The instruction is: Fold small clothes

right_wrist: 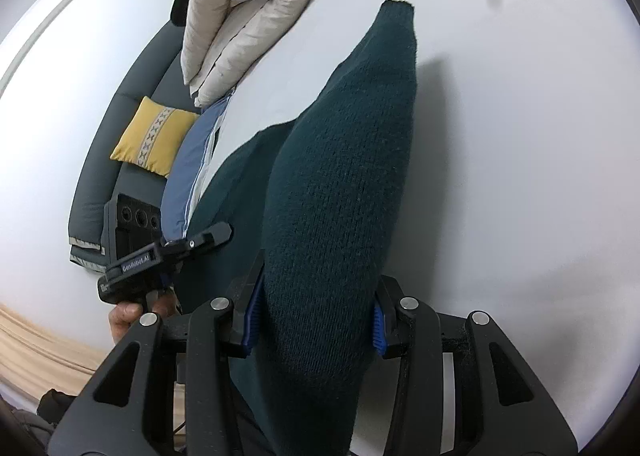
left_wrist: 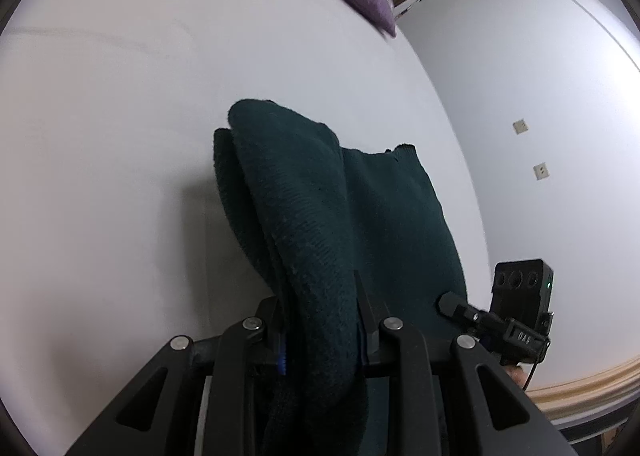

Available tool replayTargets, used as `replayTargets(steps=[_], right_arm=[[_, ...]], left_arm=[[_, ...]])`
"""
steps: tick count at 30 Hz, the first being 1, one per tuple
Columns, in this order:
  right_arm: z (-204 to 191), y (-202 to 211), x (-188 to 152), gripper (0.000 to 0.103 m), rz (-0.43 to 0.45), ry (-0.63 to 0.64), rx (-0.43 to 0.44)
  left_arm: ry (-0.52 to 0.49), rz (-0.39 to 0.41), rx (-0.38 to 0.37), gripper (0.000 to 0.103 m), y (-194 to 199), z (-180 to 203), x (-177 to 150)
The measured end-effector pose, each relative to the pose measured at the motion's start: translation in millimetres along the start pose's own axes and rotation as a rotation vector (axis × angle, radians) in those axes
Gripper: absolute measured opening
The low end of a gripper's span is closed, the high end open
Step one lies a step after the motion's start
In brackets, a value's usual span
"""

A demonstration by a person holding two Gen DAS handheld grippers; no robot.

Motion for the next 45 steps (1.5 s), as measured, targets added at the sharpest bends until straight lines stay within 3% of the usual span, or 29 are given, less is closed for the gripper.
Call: replayTargets(steps=[4, 6, 11, 15, 20, 25, 29, 31, 35, 36, 40, 42, 45], right_arm=[[44.1, 7.4, -21.6, 0.040, -0.015, -0.094, 0.003], [62.5, 12.8, -32.6, 0.040, 0.007, -0.129, 0.059], [60.9, 24.7, -49.6, 0.043, 0.032, -0.083, 0.027], [51.6, 16.8, -44.0, 0.045, 0.047, -0.101, 0.008], [55.5, 45.9, -52.8, 0.046, 0.096, -0.131, -0.013], [57.1, 92.3, -57.6, 0.047, 0.180, -0.140, -0.070], [42.9, 129.4, -64.0, 0.047, 0.251, -0.109, -0.042], [27.1, 131.7, -67.1, 0.047, 0.252, -0.056, -0.078], [-13.3, 127.7, -76.3, 0.047, 0.233, 0.091, -0.187], [-39.1, 107.1, -72.5, 0.047, 0.237, 0.125, -0.220], [-75.2, 104.3, -86.9, 0.047, 0.263, 0.238, -0.318], [-91.5, 102.1, -91.5, 0.047, 0.277, 0.278, -0.358], [-114.6, 106.8, -102.6, 0.051, 0.310, 0.330, -0.425]], left_arm=[[0.054, -0.035, 0.023, 0.030, -27.8, -20.8, -12.2], [0.081, -0.027, 0.001, 0.034, -31.5, -27.6, -16.3], [0.065, -0.012, 0.028, 0.036, -27.7, -23.2, -20.0], [0.069, 0.004, 0.040, 0.038, -23.0, -17.7, -20.0], [0.061, 0.051, 0.068, 0.038, 0.2, -24.4, -27.0], [0.049, 0.178, 0.116, 0.039, 47.0, -22.4, -37.1], [-0.017, 0.271, 0.138, 0.055, 69.9, 4.8, -53.5], [-0.088, 0.326, 0.193, 0.063, 75.6, 25.9, -65.6], [-0.208, 0.418, 0.302, 0.066, 85.2, 59.4, -88.7], [-0.235, 0.450, 0.335, 0.067, 88.9, 67.1, -94.0], [-0.303, 0.611, 0.455, 0.086, 109.1, 88.5, -113.9], [-0.324, 0.699, 0.527, 0.102, 119.7, 96.0, -122.5], [-0.360, 0.826, 0.624, 0.103, 131.8, 106.2, -133.7]])
Point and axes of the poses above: each gripper's, at about its wrist camera, not at the fingertips, and y roughly against the way its jaws point, z to its right, x to its top, the point moved 1 cm from there along -y, roughly the way its jaws point, and after that the axes turned 7 degrees about x, right-handed, at the moved point
